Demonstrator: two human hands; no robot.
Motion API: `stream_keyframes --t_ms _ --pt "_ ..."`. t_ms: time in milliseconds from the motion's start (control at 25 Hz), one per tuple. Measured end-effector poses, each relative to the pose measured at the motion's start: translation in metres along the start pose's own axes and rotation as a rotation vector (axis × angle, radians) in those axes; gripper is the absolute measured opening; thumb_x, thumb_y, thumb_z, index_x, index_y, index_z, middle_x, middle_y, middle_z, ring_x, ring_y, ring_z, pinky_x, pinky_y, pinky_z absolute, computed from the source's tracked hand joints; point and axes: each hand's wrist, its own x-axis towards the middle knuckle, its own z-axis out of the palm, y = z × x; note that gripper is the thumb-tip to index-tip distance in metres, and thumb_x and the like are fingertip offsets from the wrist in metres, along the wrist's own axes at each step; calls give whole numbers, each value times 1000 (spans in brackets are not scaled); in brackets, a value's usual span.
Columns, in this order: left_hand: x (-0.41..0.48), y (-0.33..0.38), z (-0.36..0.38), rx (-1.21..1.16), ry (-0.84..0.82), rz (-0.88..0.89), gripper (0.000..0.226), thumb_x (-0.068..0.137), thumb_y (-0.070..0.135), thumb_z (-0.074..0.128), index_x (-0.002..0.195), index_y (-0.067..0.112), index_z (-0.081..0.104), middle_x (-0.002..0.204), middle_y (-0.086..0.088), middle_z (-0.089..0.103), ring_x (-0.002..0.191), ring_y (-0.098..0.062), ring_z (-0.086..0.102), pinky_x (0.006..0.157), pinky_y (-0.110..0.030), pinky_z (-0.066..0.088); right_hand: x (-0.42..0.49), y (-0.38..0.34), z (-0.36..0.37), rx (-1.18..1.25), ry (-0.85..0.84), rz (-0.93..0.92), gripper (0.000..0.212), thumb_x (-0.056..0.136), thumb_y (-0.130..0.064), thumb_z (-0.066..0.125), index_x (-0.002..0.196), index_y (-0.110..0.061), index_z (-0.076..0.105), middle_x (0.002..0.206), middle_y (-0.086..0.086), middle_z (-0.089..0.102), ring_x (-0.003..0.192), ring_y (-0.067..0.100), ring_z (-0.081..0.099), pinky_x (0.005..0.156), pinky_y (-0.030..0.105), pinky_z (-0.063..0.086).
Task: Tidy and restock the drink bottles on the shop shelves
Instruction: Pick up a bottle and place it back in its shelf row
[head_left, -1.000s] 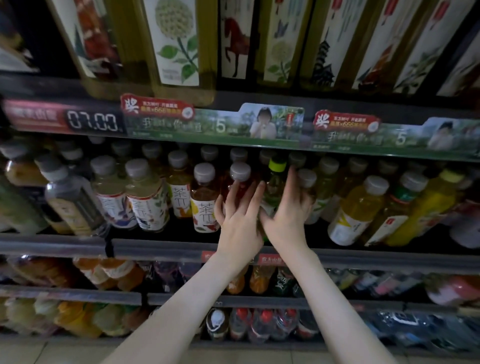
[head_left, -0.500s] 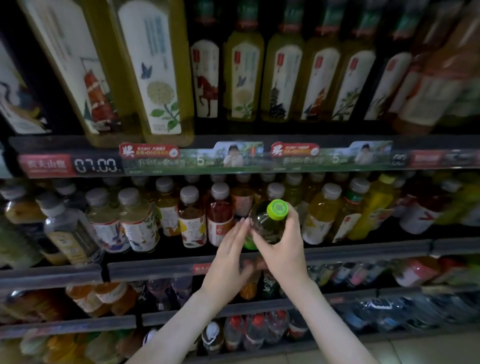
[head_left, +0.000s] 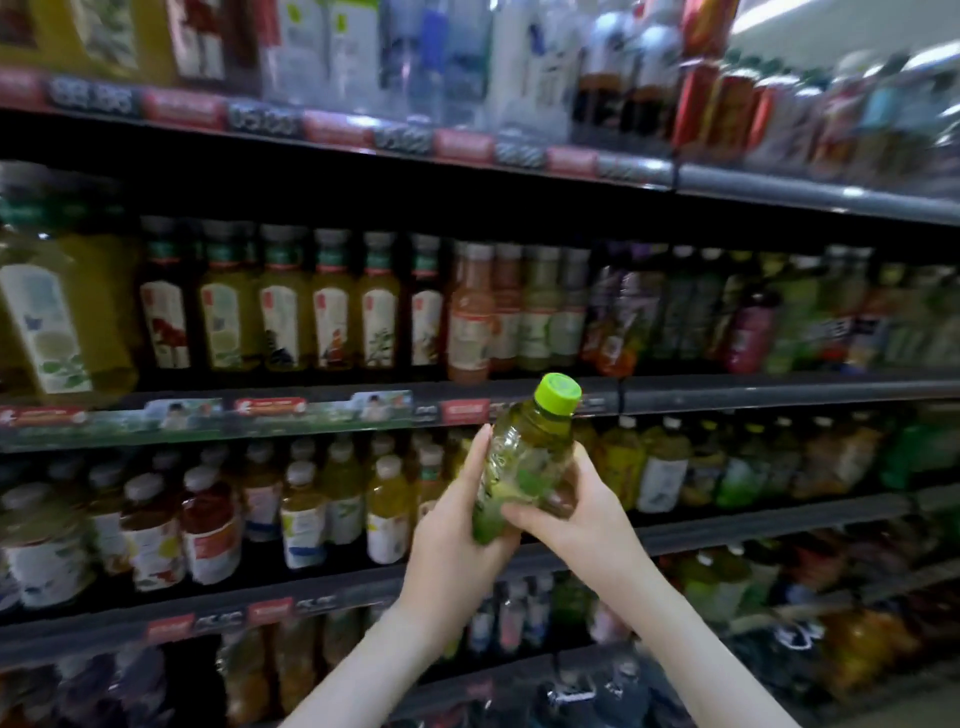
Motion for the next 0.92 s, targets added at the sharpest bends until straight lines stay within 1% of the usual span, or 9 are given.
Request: stream_keyframes --t_ms 80,240,320,400,480,560,680,800,920 --pt "7 36 43 -5 -38 33 100 79 14 73 139 63 10 127 19 57 110 8 56 87 -11 46 -11 0 -55 -20 19 3 56 74 -9 80 115 -35 52 100 -20 69 95 -6 63 75 8 48" --pt "32 83 109 -9 -157 101 98 85 20 70 137 66 2 131 26 49 115 10 50 92 -11 43 -16 7 -141 -100 132 -42 48 74 -10 79 105 -36 53 93 -16 69 91 -8 63 72 7 47" --pt "50 92 132 9 -250 121 95 88 22 67 139 63 -1 131 33 41 119 15 42 94 -6 38 -9 15 -171 -131 177 -69 47 74 -15 80 105 -36 52 94 -14 68 90 -8 62 71 7 47" --pt "72 94 155 102 -285 159 90 91 22 62 139 62 -2 125 37 37 117 16 37 90 0 34 3 26 -199 -142 233 -102 48 72 -24 80 109 -35 52 98 -14 68 93 -6 63 74 9 48" --pt "96 87 173 191 -225 180 80 93 23 58 141 58 4 126 32 37 118 12 39 86 2 34 19 40 -225 -122 302 -133 50 69 -30 78 113 -30 54 101 -15 68 95 -5 63 77 9 47" --pt "126 71 192 240 -108 144 71 95 23 55 143 50 11 128 23 42 113 8 43 83 1 35 42 54 -250 -102 353 -177 51 71 -21 79 115 -26 53 104 -13 67 96 -5 62 78 6 46" --pt "181 50 214 273 21 -7 67 96 25 52 148 41 11 133 8 46 102 2 45 76 -8 36 89 72 -281 -79 398 -229 54 74 -6 78 117 -24 51 106 -10 65 96 -8 61 78 4 45" --pt "228 39 231 255 87 -146 69 97 25 51 150 37 10 137 -2 44 96 3 41 78 -15 36 138 91 -300 -69 370 -258 60 76 -6 76 128 -13 47 115 -3 63 106 -1 60 85 7 45" --pt "264 29 246 247 111 -218 76 95 26 54 150 39 3 130 -9 47 76 5 43 74 -20 38 183 104 -303 18 293 -212 58 78 -11 76 128 -19 47 115 -10 61 105 -6 58 83 6 44"
